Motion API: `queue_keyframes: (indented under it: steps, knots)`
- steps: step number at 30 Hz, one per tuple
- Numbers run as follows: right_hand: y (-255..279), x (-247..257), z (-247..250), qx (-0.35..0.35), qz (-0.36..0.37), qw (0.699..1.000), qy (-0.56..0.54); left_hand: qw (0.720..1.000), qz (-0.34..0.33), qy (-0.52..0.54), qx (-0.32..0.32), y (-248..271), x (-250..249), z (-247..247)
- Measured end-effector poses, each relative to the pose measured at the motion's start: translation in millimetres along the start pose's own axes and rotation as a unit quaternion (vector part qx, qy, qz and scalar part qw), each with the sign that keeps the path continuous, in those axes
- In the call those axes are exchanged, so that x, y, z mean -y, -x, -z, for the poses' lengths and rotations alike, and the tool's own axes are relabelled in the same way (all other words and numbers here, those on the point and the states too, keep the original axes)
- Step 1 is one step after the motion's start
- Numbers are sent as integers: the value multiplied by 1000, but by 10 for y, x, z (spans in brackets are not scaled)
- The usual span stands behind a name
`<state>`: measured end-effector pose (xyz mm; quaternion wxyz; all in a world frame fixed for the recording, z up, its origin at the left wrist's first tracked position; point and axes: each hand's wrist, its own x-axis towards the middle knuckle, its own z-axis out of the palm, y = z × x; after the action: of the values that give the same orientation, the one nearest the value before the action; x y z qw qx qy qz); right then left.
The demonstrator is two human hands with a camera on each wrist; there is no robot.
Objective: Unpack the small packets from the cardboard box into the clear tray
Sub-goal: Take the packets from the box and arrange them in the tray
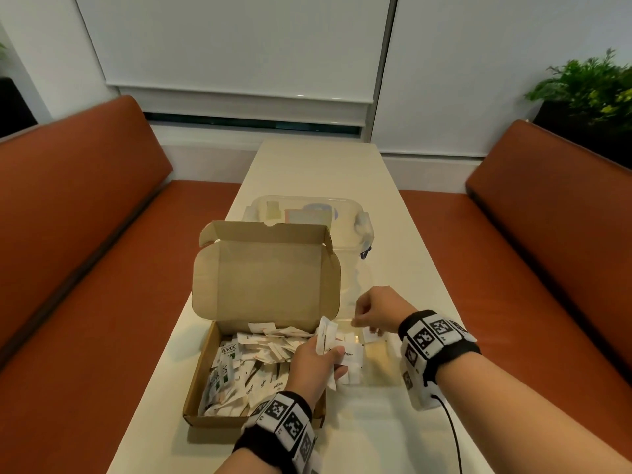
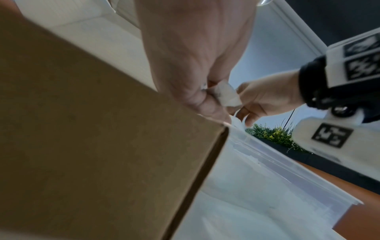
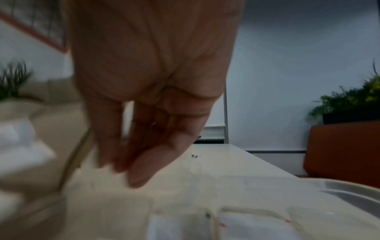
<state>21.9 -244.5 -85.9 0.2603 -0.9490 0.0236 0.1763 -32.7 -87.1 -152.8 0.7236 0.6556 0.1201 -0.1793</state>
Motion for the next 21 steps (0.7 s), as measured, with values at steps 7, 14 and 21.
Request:
queue_keyframes:
  steps: [7, 14, 21]
  knots:
    - [105, 79, -28, 125, 7, 991, -54, 1000, 3, 30, 1, 31, -5, -55]
    - [139, 82, -8, 103, -2, 994, -18, 999, 8, 47, 1, 51, 0, -72]
    - [98, -73, 161, -34, -48, 993, 106, 997, 22, 72, 8, 45, 5, -84]
